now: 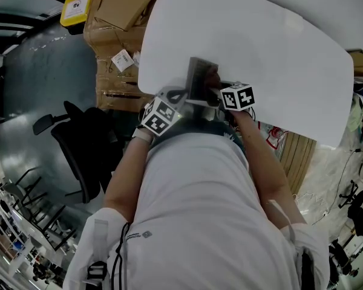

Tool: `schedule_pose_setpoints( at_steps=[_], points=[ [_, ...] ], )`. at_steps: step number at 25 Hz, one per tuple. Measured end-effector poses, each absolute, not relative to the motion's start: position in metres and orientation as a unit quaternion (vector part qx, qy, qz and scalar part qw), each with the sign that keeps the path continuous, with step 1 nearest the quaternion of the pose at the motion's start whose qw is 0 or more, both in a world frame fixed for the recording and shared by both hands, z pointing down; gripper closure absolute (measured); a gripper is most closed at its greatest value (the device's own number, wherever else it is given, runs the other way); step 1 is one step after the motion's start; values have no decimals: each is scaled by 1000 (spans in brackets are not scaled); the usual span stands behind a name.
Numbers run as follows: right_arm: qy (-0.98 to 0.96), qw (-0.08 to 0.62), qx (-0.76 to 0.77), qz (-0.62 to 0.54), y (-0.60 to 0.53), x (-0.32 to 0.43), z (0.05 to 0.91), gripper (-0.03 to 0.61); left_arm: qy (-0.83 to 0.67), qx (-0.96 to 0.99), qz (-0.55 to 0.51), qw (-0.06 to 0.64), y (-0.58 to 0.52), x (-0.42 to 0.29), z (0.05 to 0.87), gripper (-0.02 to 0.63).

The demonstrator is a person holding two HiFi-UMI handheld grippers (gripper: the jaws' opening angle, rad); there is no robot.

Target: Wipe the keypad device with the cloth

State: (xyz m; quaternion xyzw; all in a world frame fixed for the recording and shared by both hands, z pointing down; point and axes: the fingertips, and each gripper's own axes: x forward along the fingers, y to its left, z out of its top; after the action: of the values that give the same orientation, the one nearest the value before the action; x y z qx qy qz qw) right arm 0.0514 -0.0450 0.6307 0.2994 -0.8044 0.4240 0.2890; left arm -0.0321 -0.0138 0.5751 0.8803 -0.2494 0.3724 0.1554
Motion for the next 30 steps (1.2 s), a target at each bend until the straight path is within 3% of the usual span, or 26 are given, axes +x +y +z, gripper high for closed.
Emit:
schedule_pose_setpoints(
  at_steps=[30],
  points=[
    [-790, 272, 327, 442, -49, 73, 633, 477, -249, 876, 387, 144, -16, -34, 578, 603]
  ],
)
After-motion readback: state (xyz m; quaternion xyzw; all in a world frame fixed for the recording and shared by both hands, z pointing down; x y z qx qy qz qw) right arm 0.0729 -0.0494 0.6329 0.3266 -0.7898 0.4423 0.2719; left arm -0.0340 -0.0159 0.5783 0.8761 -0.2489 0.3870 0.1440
